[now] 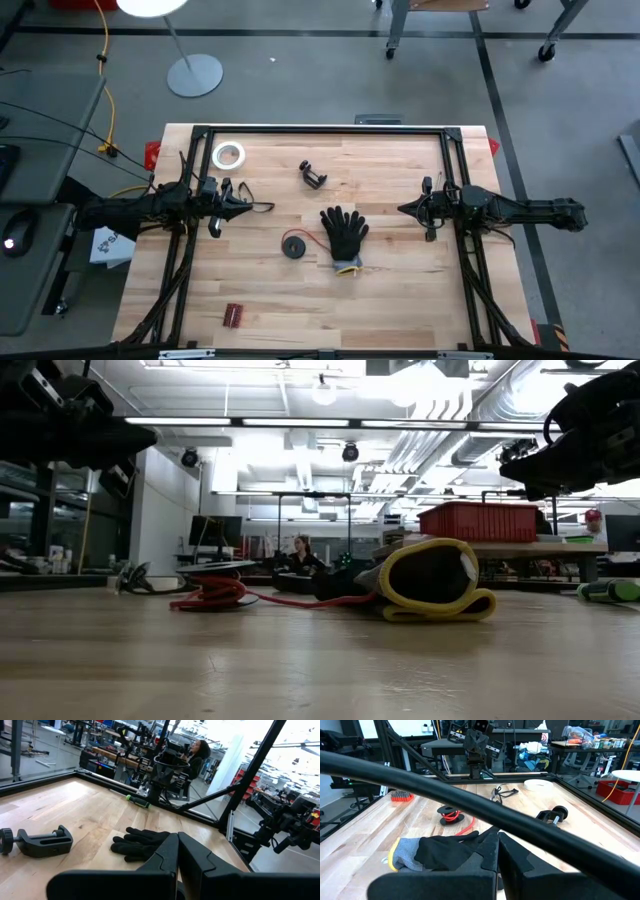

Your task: Coil cords

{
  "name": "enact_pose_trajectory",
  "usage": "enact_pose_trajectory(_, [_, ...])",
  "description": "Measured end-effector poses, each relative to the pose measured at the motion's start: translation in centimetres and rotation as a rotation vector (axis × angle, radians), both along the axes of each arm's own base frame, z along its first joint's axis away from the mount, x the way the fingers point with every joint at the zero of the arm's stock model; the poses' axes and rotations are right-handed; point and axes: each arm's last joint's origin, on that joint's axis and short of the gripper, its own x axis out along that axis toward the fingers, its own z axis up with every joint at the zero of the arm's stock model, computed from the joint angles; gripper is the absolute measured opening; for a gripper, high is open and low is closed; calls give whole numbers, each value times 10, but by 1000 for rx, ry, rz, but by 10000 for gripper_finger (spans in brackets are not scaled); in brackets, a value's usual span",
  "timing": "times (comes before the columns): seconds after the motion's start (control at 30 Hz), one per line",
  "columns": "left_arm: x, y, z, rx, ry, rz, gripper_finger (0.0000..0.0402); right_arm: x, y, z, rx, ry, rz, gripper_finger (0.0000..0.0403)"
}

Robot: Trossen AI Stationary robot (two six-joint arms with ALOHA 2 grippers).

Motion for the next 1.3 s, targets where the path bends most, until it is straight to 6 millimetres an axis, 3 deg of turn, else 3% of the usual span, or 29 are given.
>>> enact_pose_trajectory(0.7, [0, 0, 0, 0, 0, 0, 3, 0, 0, 0, -1, 0, -1, 0])
enact_pose_trajectory(0.77, [0, 0, 0, 0, 0, 0, 3, 0, 0, 1, -59, -13, 2, 0])
enact_pose_trajectory(0.87, [0, 0, 0, 0, 0, 0, 3, -1, -1, 26, -23, -264, -20, 0])
enact_pose_trajectory(1.0, [0, 0, 0, 0, 0, 0, 3, -26, -7, 86, 425, -887, -149, 0])
enact_pose_trajectory(1.07, [0, 0, 0, 0, 0, 0, 3, -34, -11, 104, 630, -1011, -209, 0])
enact_pose_trajectory(1.1, [0, 0, 0, 0, 0, 0, 3, -32, -11, 114, 644, -969, -203, 0])
enact_pose_trajectory(1.17, [0, 0, 0, 0, 0, 0, 3, -13, -8, 128, 638, -720, -161, 0])
enact_pose_trajectory(1.3, [0, 0, 0, 0, 1, 1, 3, 48, -5, 133, 684, -199, -189, 0])
